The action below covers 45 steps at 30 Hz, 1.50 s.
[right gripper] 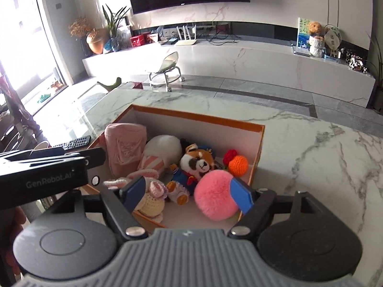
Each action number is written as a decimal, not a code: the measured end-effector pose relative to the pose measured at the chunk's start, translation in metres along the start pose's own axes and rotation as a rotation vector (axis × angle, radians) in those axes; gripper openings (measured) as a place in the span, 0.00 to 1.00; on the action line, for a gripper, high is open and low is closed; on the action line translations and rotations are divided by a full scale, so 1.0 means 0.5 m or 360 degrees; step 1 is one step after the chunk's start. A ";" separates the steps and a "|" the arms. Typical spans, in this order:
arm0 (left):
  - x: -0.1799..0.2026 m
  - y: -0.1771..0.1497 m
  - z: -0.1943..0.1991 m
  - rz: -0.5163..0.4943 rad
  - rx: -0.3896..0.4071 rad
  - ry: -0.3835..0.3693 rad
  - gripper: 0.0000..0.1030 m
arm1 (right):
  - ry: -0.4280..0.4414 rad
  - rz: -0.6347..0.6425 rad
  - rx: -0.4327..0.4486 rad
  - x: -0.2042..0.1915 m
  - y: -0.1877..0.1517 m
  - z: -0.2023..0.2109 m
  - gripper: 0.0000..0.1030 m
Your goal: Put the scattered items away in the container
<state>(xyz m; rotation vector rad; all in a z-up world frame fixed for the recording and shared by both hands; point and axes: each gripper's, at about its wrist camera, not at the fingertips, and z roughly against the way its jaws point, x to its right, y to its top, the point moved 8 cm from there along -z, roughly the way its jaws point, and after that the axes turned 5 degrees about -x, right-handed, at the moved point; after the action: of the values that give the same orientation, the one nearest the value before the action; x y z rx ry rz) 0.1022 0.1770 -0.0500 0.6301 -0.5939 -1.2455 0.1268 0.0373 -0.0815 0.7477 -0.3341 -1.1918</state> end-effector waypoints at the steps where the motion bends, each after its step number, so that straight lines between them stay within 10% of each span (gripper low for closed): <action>1: 0.001 0.004 0.012 0.0001 0.0028 -0.0002 0.86 | -0.0017 -0.0020 0.0041 0.007 0.004 0.015 0.80; 16: 0.062 0.005 0.151 -0.0146 0.0438 0.0098 0.87 | -0.0266 -0.0138 0.0568 0.041 0.011 0.222 0.87; 24: 0.072 -0.022 0.166 -0.0110 0.0437 0.0050 0.87 | -0.0318 -0.0158 0.0688 0.042 -0.017 0.275 0.87; 45: 0.046 -0.169 0.049 -0.0157 -0.0014 0.0114 0.87 | -0.0244 -0.0225 0.0289 0.053 -0.166 0.146 0.88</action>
<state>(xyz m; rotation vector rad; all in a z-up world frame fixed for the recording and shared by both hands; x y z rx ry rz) 0.0333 0.1353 -0.0921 0.7005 -0.5026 -1.3116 0.0333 -0.0264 -0.0893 0.8497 -0.5288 -1.3684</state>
